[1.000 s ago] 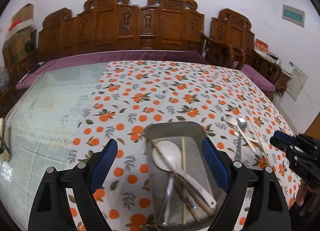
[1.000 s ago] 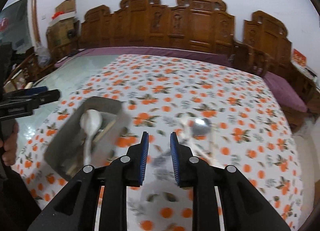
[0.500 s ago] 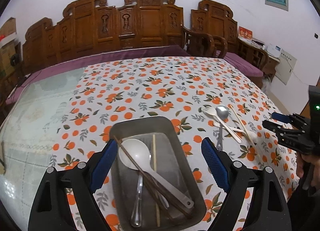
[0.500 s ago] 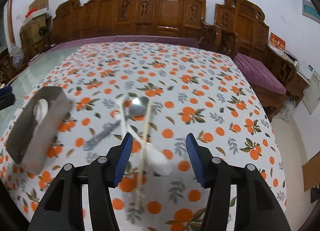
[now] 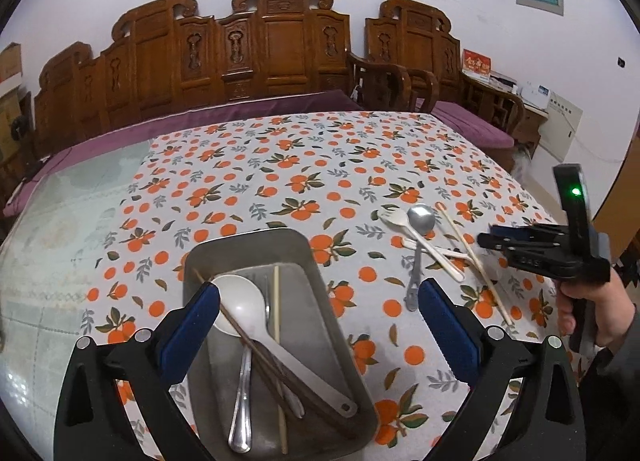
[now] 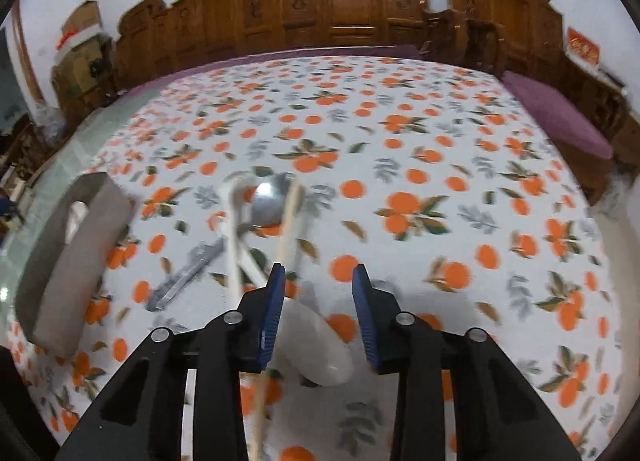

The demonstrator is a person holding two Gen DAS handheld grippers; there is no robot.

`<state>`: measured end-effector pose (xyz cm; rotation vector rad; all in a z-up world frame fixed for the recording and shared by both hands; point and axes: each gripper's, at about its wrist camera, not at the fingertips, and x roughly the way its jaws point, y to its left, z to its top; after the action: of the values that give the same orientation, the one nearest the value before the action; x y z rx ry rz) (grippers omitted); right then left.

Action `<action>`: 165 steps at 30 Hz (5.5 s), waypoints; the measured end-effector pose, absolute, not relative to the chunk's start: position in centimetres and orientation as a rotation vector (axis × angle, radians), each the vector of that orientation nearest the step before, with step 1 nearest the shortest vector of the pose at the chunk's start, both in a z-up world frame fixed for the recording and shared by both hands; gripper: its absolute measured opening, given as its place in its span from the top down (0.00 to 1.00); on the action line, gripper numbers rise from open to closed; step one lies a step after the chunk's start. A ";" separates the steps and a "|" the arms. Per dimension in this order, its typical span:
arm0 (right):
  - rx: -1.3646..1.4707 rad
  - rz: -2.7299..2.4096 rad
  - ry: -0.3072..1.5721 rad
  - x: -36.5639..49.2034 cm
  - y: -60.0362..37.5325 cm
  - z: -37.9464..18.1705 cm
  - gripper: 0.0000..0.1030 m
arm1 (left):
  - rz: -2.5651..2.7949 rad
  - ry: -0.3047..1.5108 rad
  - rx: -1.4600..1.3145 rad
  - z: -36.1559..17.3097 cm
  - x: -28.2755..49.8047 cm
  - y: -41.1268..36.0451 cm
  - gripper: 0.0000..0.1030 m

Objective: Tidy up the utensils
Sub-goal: 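Grasp the light bamboo chopstick from the pile with the right tool, then grasp the white plastic fork with the left tool while the right tool holds the bamboo chopstick, then carry the white plastic fork into the tray and open the left tool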

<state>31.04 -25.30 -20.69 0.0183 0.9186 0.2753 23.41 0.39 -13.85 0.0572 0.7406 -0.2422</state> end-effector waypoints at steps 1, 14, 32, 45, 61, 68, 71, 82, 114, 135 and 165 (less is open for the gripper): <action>0.017 0.297 0.922 31.1 -24.9 -20.7 0.64 | -0.243 0.735 0.061 -13.8 23.3 0.2 0.07; 0.060 0.364 0.974 31.6 -25.2 -21.0 0.94 | -0.222 0.750 0.125 -14.2 22.2 -3.7 0.07; 0.103 0.246 0.963 31.6 -31.5 -21.3 0.94 | -0.282 0.871 0.112 -17.0 28.7 -12.5 0.07; 0.157 0.289 0.963 31.8 -31.5 -21.3 0.94 | -0.283 1.031 0.053 -22.4 36.2 -14.5 0.54; 0.153 0.303 0.960 31.5 -31.0 -21.1 0.94 | -0.263 1.002 0.116 -21.8 35.5 -15.4 0.95; 0.128 0.324 0.953 31.3 -30.1 -20.7 0.94 | -0.279 0.946 0.132 -19.2 33.3 -15.0 0.95; 0.107 0.328 0.961 31.3 -29.4 -20.8 0.94 | -0.286 0.921 0.137 -17.9 32.0 -14.7 0.95; 0.137 0.359 0.927 29.7 -27.7 -19.5 0.94 | -0.294 0.852 0.125 -13.7 26.4 -11.3 0.95; 0.101 0.440 0.779 20.3 -22.2 -11.7 0.94 | -0.167 0.796 0.076 -8.6 20.2 -3.1 0.95; 0.011 0.479 0.793 22.7 -15.4 -6.1 0.94 | -0.175 0.857 -0.007 -9.7 22.8 3.8 0.95; -0.087 0.591 0.965 28.0 -7.5 -11.0 0.94 | -0.163 1.032 -0.019 -18.4 27.1 7.1 0.93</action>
<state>27.96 -7.45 -11.04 -0.0866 0.9651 0.5908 27.14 7.11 -18.35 -0.0189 1.0324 -0.1631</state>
